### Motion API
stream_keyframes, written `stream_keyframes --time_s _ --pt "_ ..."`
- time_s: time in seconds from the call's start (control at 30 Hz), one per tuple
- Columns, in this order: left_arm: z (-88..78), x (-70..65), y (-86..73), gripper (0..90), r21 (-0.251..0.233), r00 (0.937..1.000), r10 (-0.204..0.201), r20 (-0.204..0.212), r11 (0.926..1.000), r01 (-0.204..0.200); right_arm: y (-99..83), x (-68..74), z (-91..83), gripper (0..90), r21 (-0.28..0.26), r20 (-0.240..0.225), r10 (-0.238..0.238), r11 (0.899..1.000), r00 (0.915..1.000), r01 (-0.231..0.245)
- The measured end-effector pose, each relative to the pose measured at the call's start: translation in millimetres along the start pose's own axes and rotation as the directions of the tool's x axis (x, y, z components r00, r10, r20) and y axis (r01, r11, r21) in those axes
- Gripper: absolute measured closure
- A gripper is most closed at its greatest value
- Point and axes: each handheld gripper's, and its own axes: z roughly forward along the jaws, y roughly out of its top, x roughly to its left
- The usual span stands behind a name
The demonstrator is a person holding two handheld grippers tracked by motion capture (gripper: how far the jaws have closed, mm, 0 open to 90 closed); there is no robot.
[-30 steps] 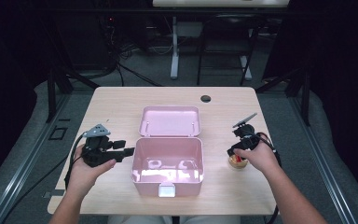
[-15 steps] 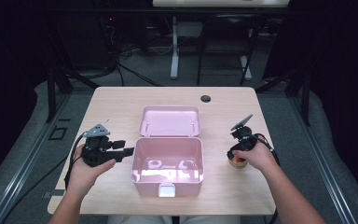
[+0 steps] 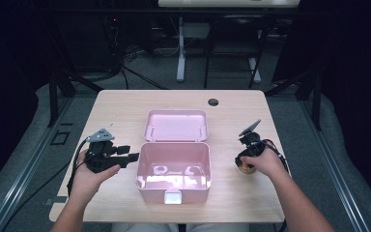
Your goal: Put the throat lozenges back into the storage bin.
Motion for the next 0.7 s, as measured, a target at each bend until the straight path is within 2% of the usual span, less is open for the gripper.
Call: stream_keyframes --time_s 0.3,0.33,0.47,0.57,0.7 --pt "1.1 0.5 -0.6 47.7 0.007 1.0 -0.003 0.001 1.0 0.003 -1.0 -3.1 -0.2 16.9 -0.001 0.011 0.006 1.0 0.9999 -0.006" --pt "1.3 0.5 -0.6 47.7 0.007 1.0 -0.004 0.001 1.0 0.004 -1.1 -2.6 -0.3 16.5 0.009 0.013 0.02 1.0 0.9997 -0.02" --pt "1.2 0.8 -0.7 47.7 0.007 1.0 -0.006 0.001 1.0 0.006 -1.3 -4.0 0.0 16.3 0.007 0.023 0.009 1.0 0.9997 -0.009" --pt "1.5 1.3 -0.8 47.7 0.009 1.0 -0.001 0.002 1.0 0.001 -1.5 -3.8 1.4 15.8 0.019 0.025 0.019 1.0 0.9995 -0.019" --pt "1.5 1.2 -0.8 47.7 0.009 1.0 -0.004 0.004 0.9999 0.004 -0.8 -5.4 4.9 15.3 0.035 0.027 0.006 0.999 0.9996 -0.007"
